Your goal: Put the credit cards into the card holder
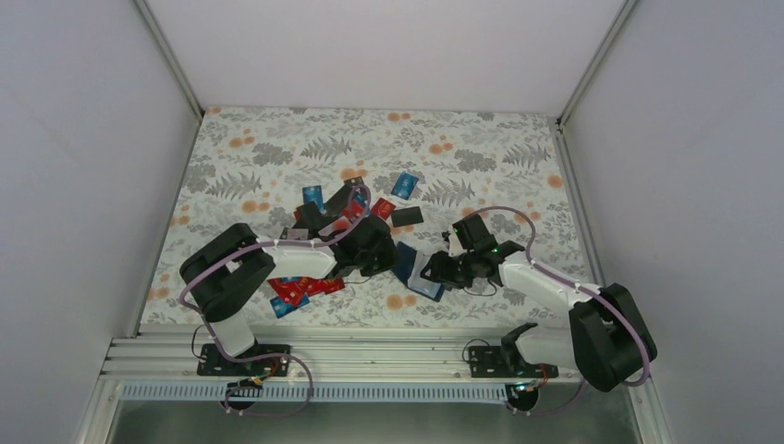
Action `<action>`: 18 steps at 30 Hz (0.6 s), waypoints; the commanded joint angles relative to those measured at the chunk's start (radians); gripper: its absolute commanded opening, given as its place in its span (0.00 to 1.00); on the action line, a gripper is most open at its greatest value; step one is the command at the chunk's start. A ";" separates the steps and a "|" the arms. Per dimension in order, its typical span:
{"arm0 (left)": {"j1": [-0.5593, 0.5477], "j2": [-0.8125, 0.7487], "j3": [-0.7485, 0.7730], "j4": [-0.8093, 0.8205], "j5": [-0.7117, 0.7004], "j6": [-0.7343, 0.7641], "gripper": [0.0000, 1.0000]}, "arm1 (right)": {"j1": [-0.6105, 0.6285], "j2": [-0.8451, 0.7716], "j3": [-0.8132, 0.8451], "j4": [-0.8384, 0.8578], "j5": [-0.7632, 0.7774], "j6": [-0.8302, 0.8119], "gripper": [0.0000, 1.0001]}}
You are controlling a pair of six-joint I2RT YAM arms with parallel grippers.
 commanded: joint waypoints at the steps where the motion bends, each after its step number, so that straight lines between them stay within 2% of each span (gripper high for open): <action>1: -0.005 0.009 0.014 -0.026 -0.016 0.012 0.02 | 0.007 0.012 -0.001 0.018 0.051 0.004 0.45; 18: -0.006 0.017 0.014 -0.020 -0.012 0.018 0.02 | 0.007 0.047 -0.011 0.020 0.096 0.014 0.46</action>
